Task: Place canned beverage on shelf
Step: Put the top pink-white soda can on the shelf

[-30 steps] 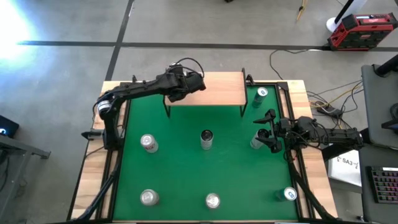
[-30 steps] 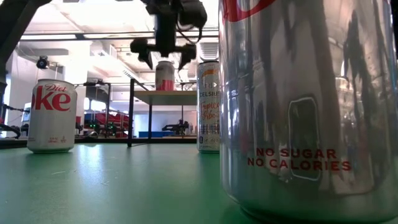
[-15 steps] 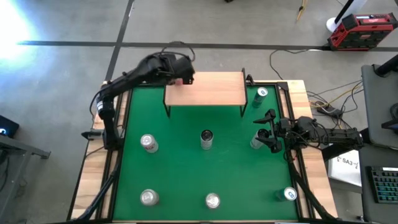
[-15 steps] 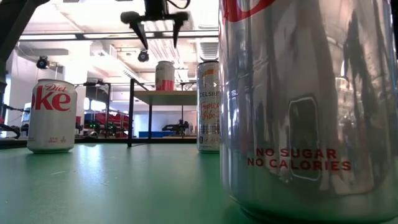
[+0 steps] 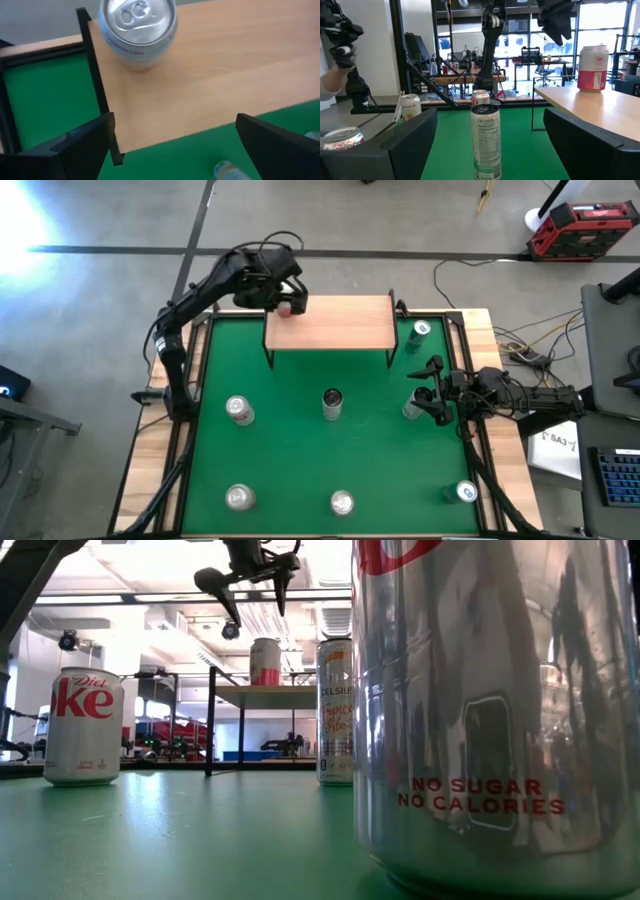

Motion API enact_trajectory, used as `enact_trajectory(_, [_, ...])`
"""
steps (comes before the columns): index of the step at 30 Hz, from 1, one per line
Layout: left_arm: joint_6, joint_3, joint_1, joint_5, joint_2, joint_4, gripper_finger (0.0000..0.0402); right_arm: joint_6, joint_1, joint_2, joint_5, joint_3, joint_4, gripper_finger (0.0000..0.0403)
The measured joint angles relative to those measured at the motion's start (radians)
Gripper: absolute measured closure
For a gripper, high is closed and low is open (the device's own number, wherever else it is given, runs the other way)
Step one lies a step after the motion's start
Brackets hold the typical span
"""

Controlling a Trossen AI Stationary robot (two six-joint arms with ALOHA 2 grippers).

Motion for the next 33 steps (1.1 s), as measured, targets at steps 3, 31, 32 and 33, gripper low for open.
enact_trajectory(3, [0.134, 0.000, -0.001, -0.054, 0.000, 0.001, 0.0002, 0.000, 0.000, 0.000, 0.000, 0.000, 0.000, 0.0046])
enact_trajectory(31, [1.240, 0.069, 0.052, -0.033, -0.099, 0.000, 0.0002, 0.000, 0.000, 0.000, 0.000, 0.000, -0.006, 0.0046])
enact_trajectory(32, [1.252, 0.068, 0.064, -0.022, -0.090, 0.000, 0.0002, 0.000, 0.000, 0.000, 0.000, 0.000, -0.006, 0.0046])
enact_trajectory(33, [1.266, 0.067, 0.078, -0.011, -0.080, 0.001, 0.0002, 0.000, 0.000, 0.000, 0.000, 0.000, -0.006, 0.0046])
